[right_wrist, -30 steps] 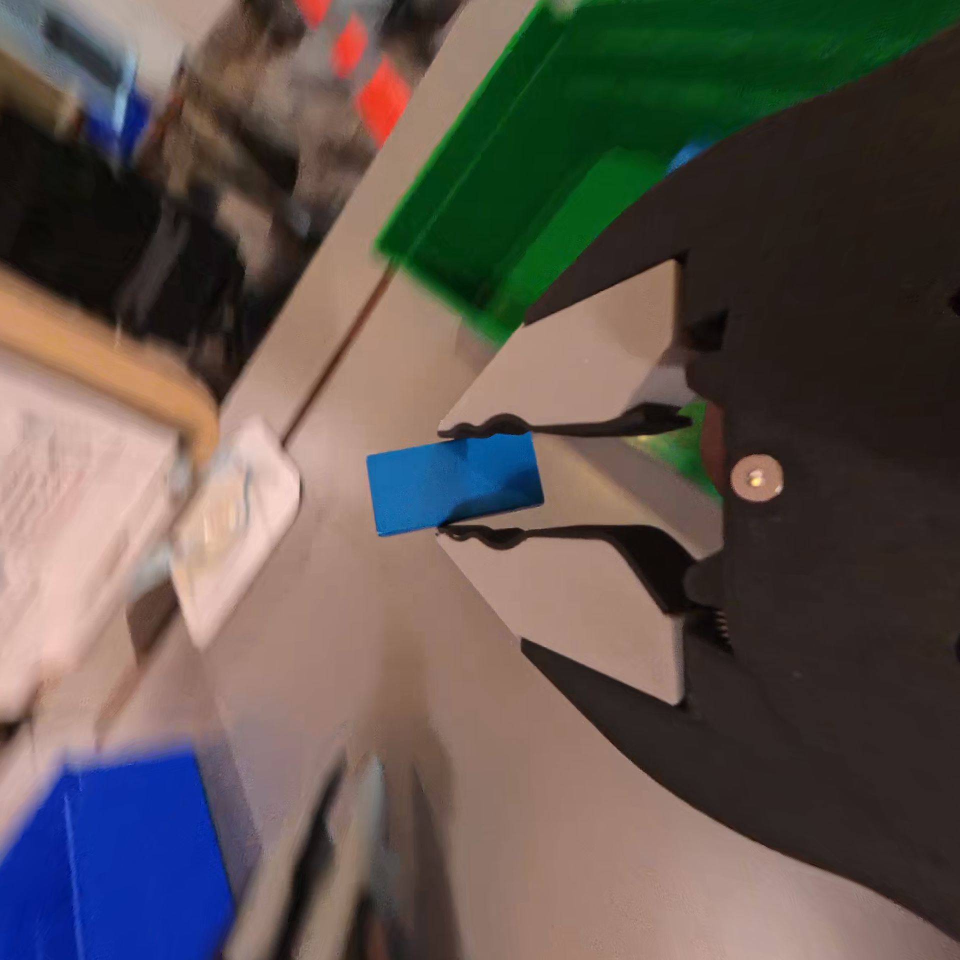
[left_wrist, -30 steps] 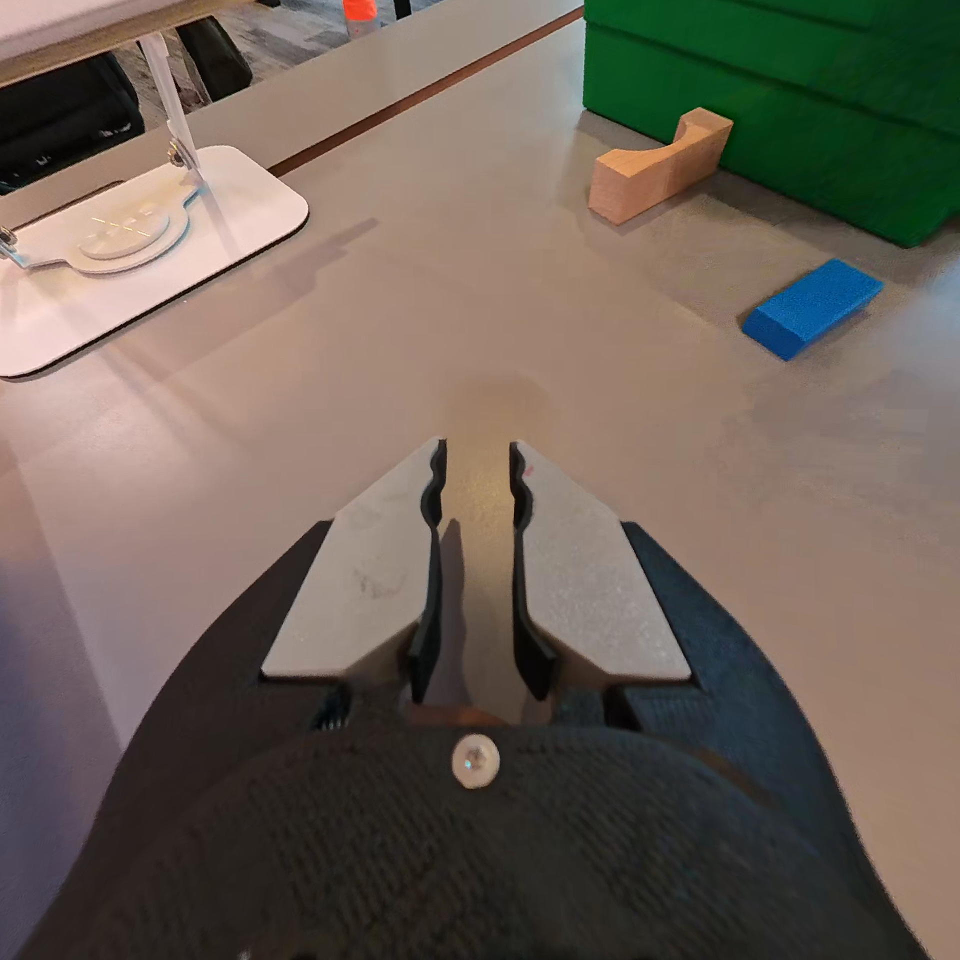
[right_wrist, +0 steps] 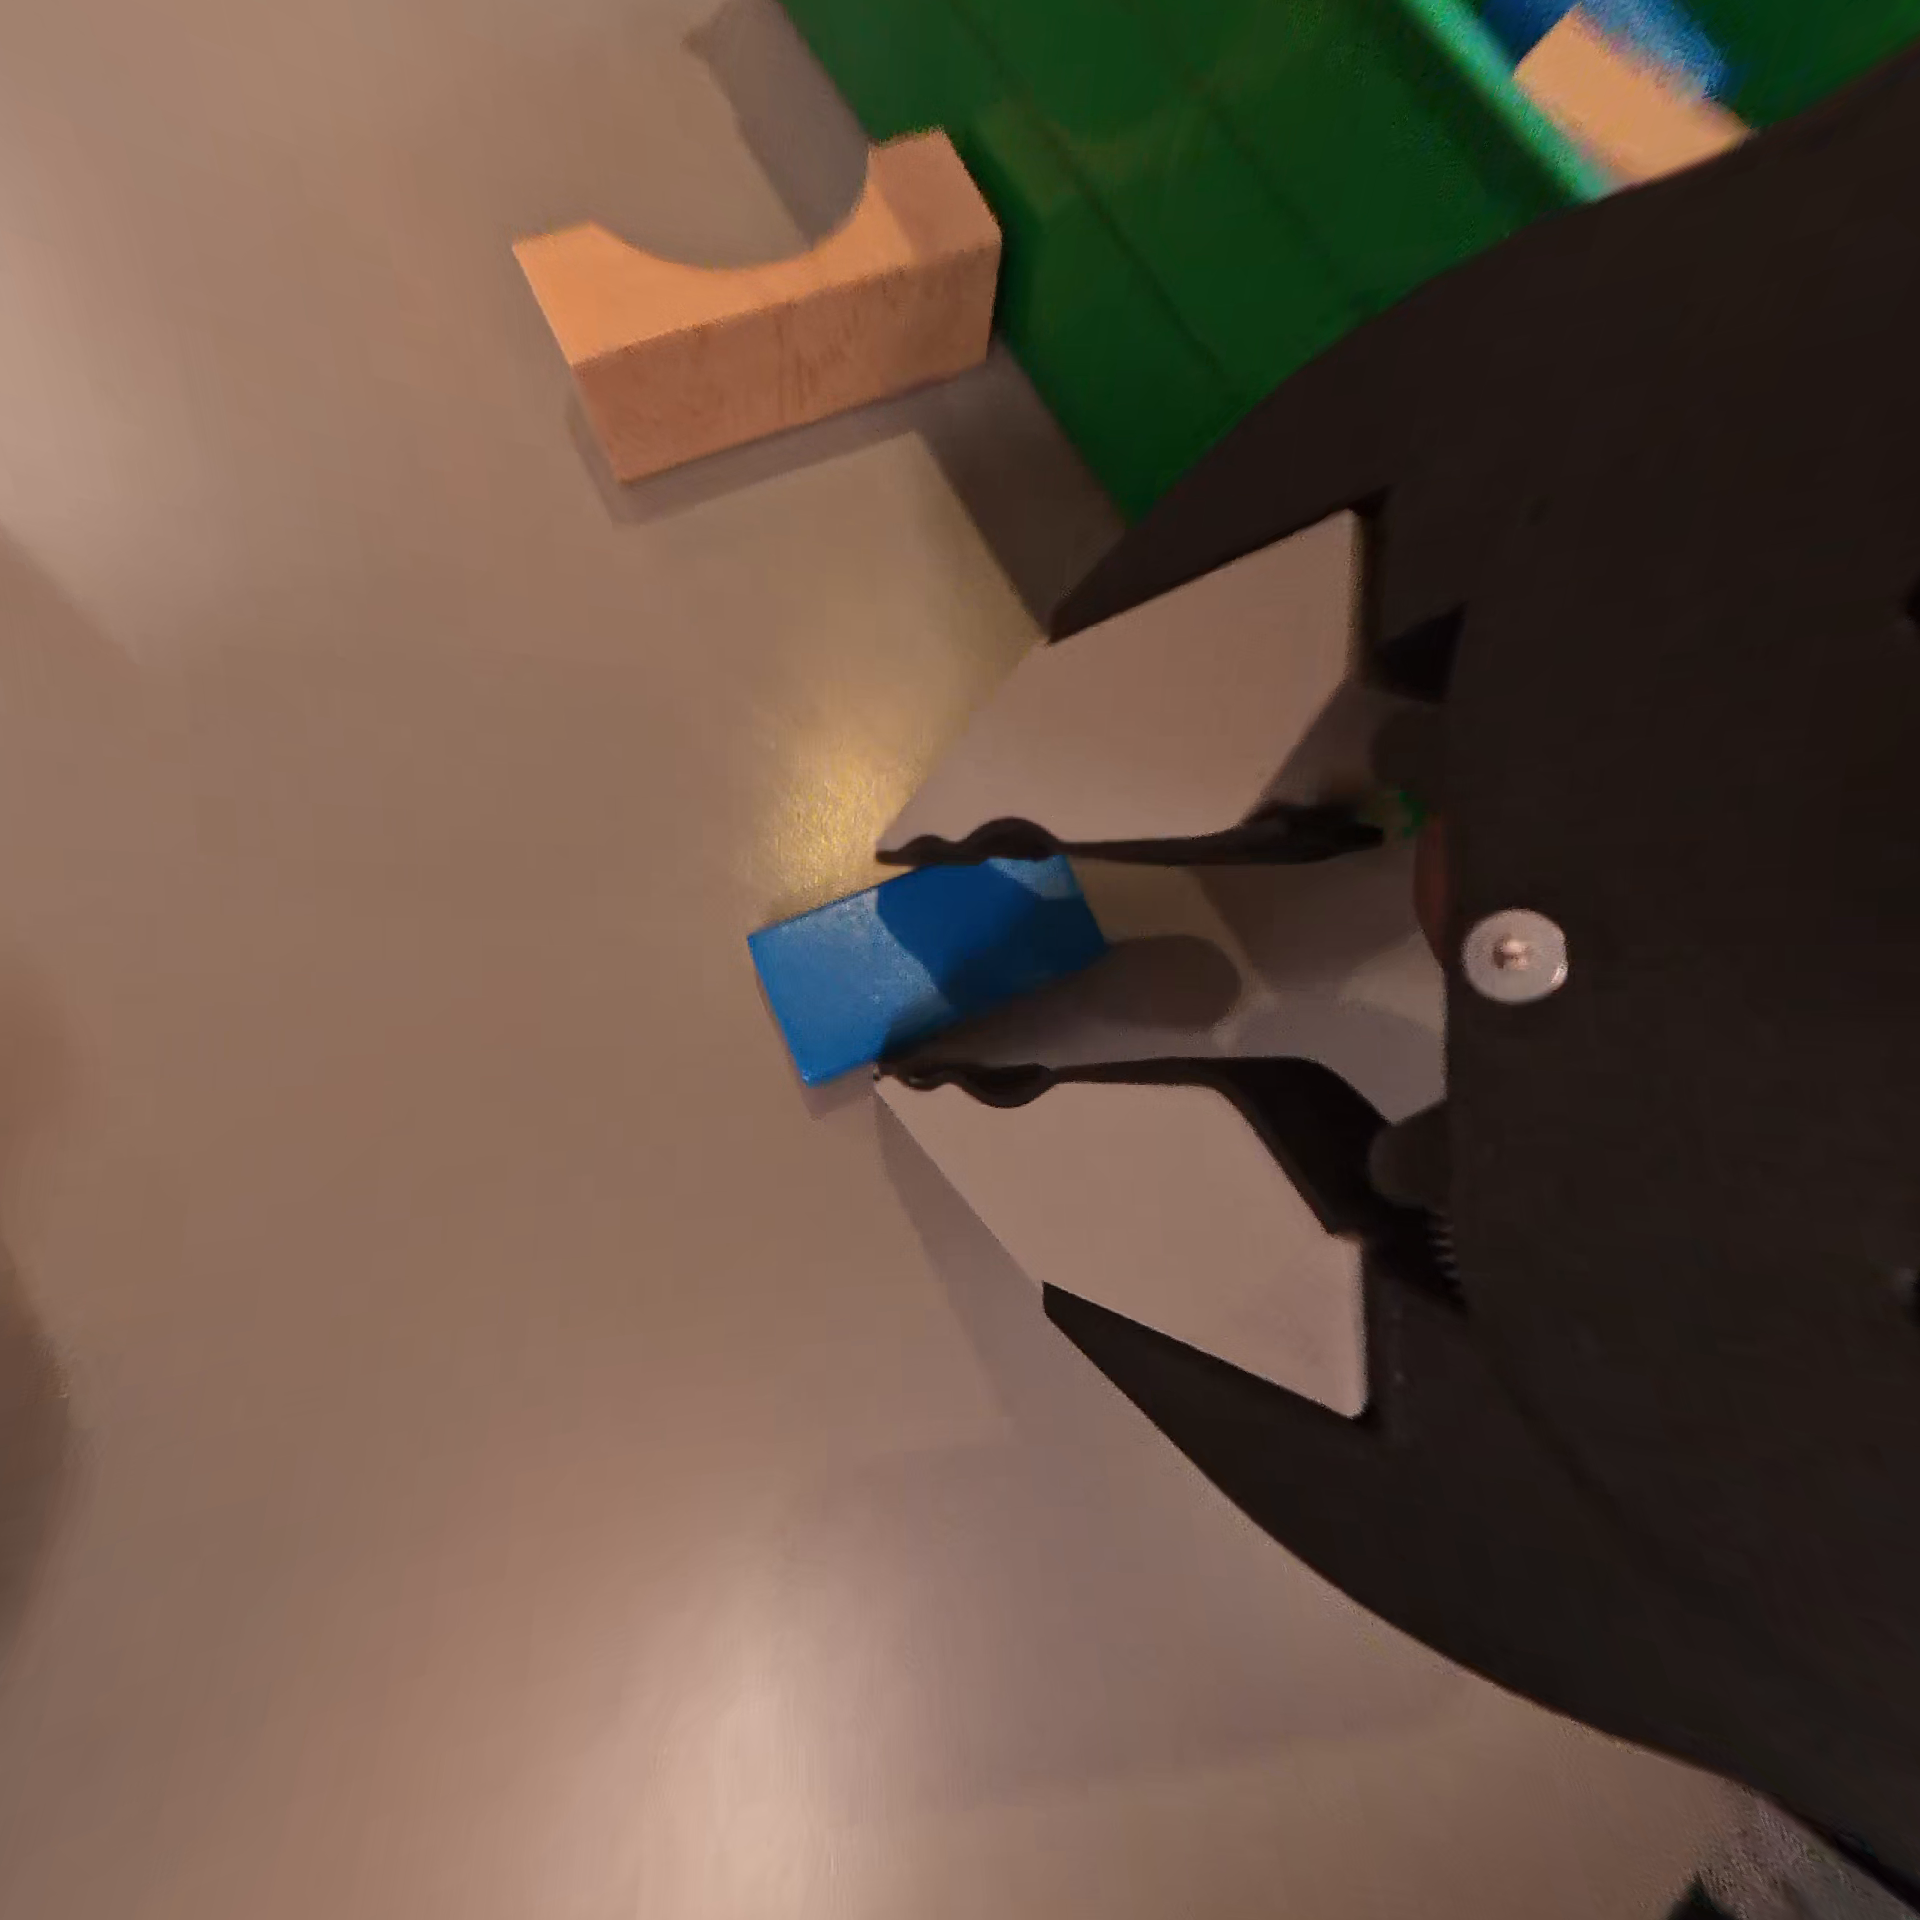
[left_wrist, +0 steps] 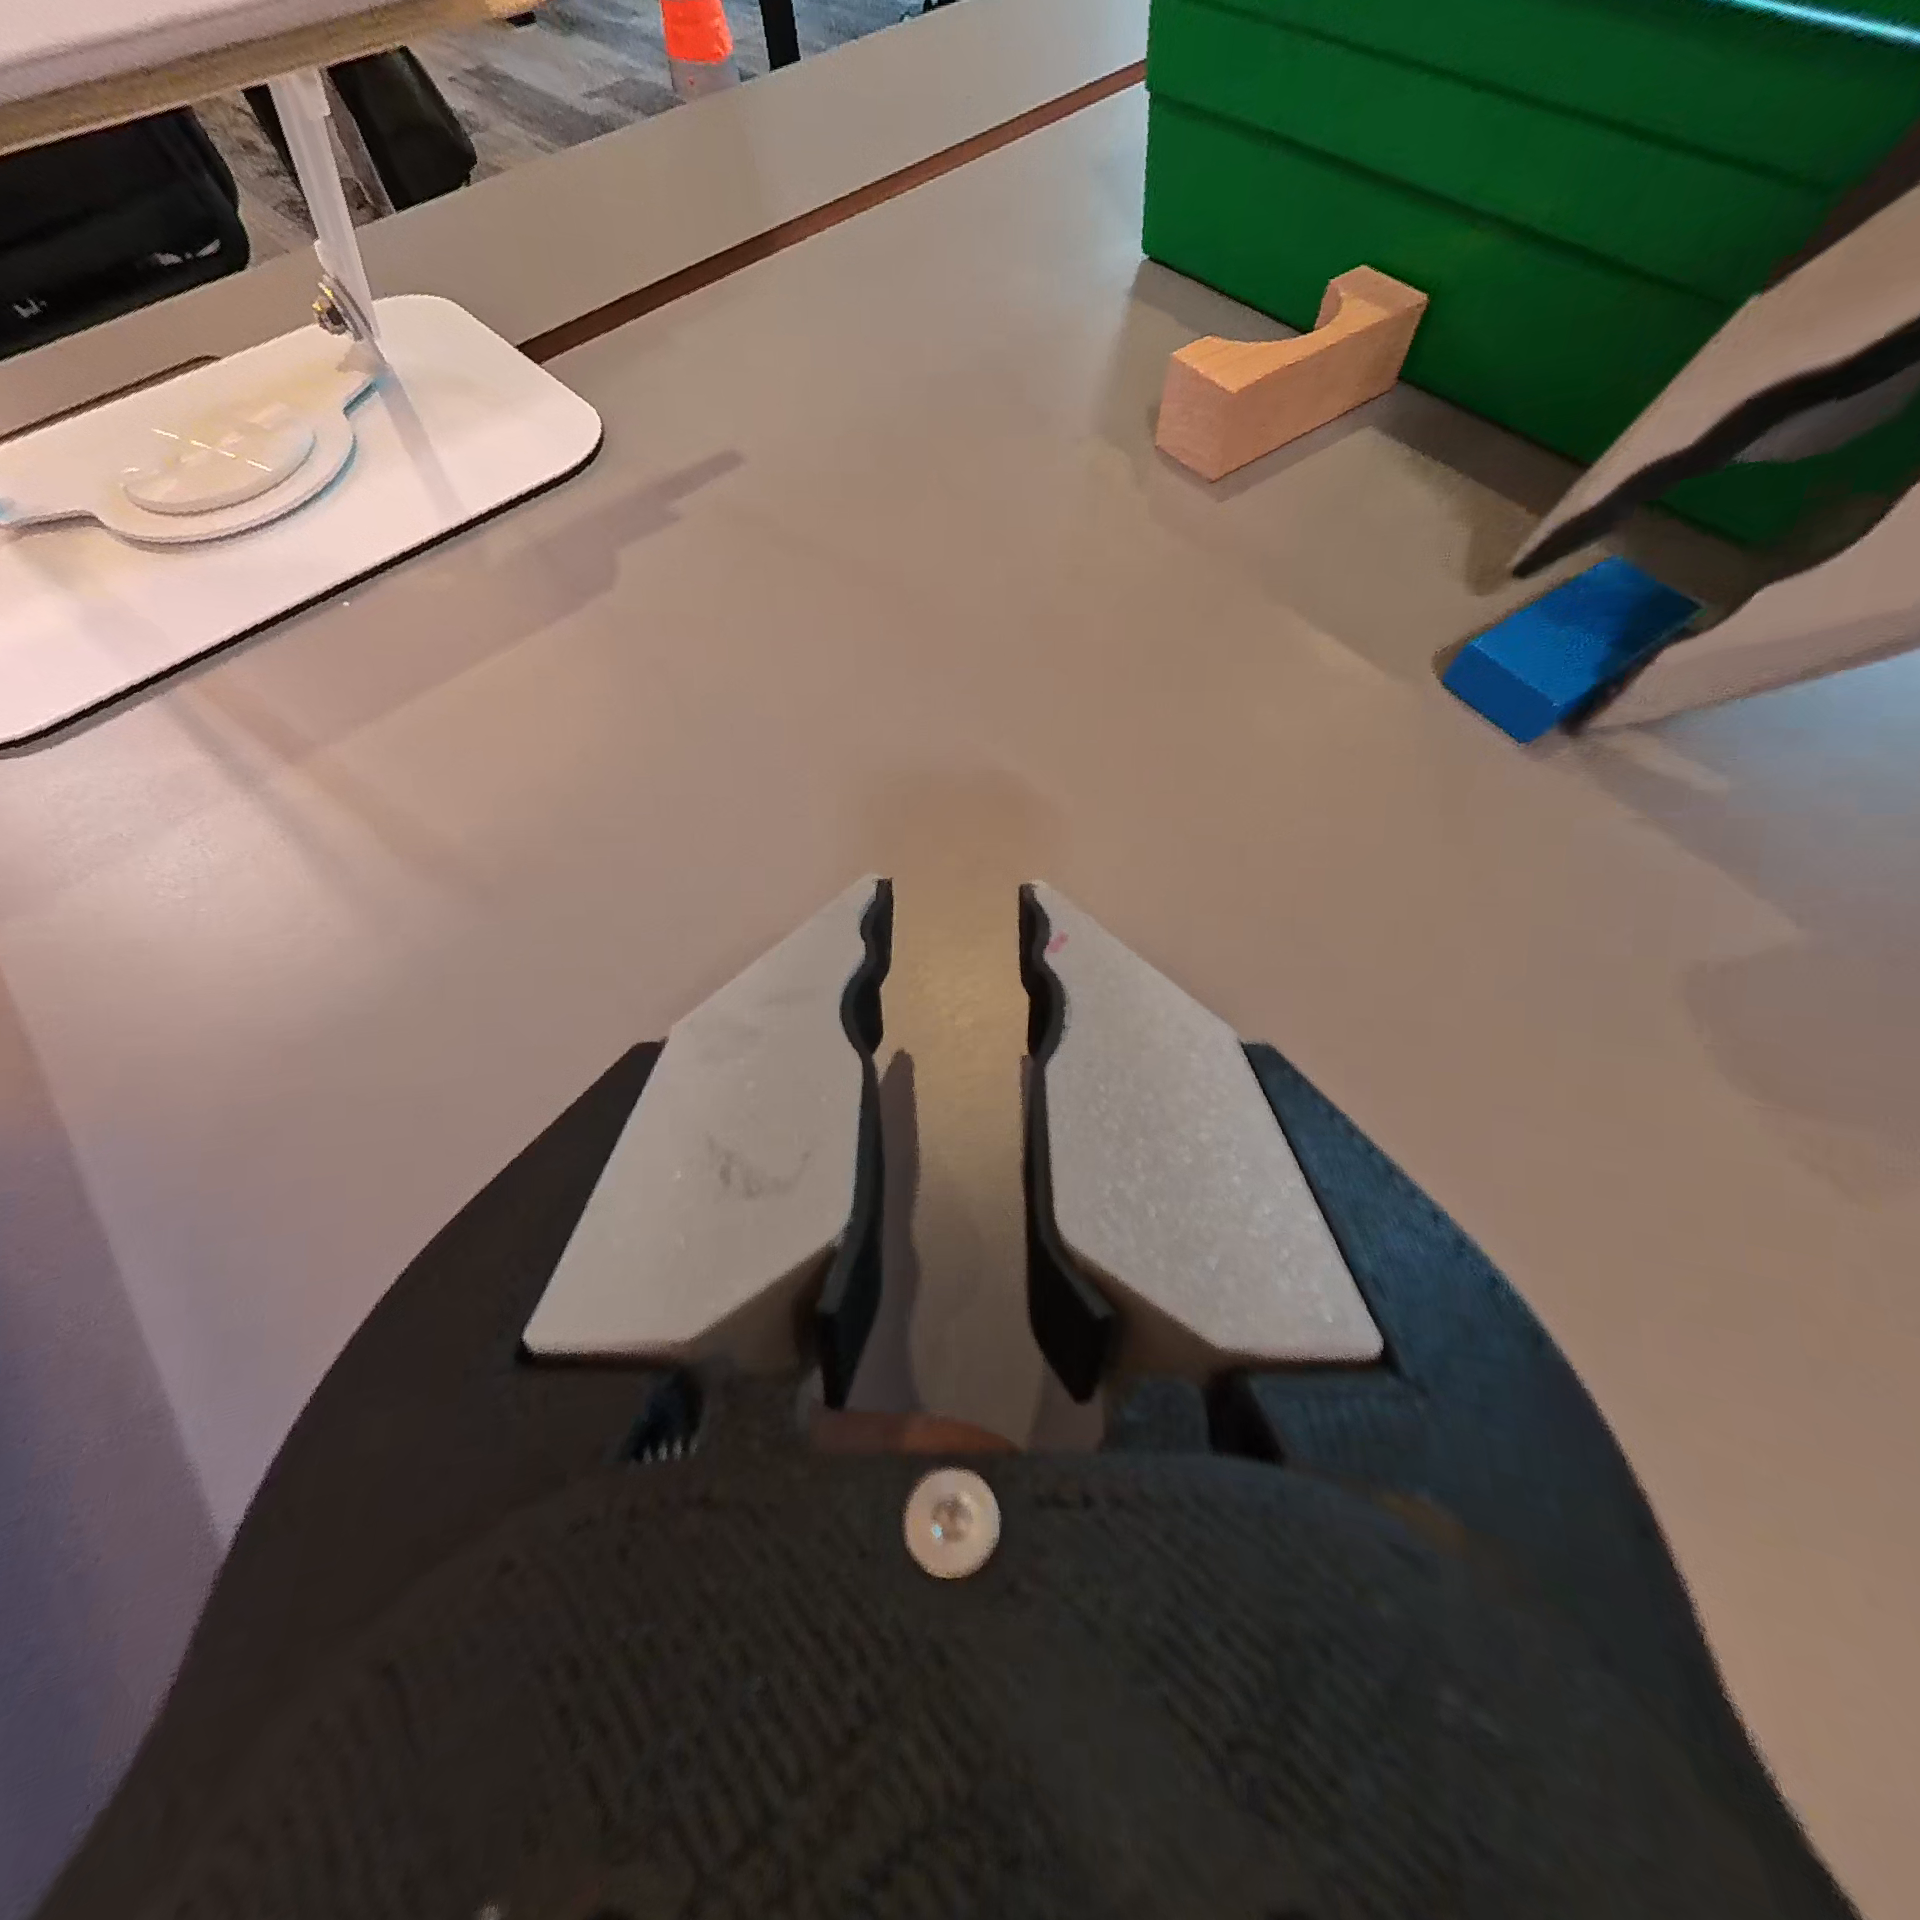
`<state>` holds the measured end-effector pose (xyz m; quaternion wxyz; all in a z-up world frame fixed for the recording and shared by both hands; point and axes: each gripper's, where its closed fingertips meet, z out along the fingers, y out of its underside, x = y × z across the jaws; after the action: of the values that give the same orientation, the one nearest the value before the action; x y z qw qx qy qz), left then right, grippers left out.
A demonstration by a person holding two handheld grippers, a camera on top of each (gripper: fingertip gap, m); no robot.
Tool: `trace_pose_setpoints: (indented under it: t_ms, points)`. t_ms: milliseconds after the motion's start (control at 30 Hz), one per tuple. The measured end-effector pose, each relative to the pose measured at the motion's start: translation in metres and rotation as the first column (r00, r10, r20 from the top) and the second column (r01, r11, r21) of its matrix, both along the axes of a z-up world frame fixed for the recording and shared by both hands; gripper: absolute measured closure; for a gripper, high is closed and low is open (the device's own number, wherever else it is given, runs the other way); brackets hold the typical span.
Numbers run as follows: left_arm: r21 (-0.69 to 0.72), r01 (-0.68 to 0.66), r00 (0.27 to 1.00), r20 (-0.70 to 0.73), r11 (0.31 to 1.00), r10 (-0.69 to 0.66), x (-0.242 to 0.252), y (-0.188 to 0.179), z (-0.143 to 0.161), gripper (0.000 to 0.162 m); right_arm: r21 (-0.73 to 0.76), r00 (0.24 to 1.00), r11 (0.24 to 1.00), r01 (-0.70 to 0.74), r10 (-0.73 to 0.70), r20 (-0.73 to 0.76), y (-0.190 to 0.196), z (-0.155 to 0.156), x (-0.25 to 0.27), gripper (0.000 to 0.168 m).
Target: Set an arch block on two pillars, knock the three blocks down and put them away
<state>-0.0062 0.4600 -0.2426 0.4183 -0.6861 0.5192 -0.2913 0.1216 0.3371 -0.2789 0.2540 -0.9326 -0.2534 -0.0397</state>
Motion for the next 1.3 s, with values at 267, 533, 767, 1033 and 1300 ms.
trace_pose_setpoints:
  t_ms: [267,533,767,1033,1300]
  points:
    - [0.005,0.000,1.000,-0.009,1.000,0.000,0.000,0.000,-0.002,0.141,0.066,0.990,0.998,-0.006,0.015,-0.137,-0.006,0.009,-0.025,0.139]
    - [0.012,0.003,1.000,-0.020,1.000,-0.003,0.001,-0.001,-0.004,0.141,0.472,0.966,0.843,0.259,-0.230,-0.119,-0.005,0.142,0.054,0.139]
    - [0.024,0.003,1.000,-0.020,1.000,-0.002,0.001,-0.002,-0.003,0.141,0.257,0.853,0.819,0.514,-0.456,-0.254,-0.018,0.103,0.141,0.128]
    - [0.035,0.008,0.999,-0.035,0.999,-0.007,0.002,-0.003,-0.005,0.141,0.252,0.941,0.906,0.339,-0.323,-0.103,0.055,0.119,0.067,0.125]
    - [0.036,0.012,1.000,-0.022,0.999,-0.012,0.002,-0.004,-0.001,0.140,-0.105,0.923,0.931,0.349,-0.322,0.211,0.097,0.039,0.077,0.130]
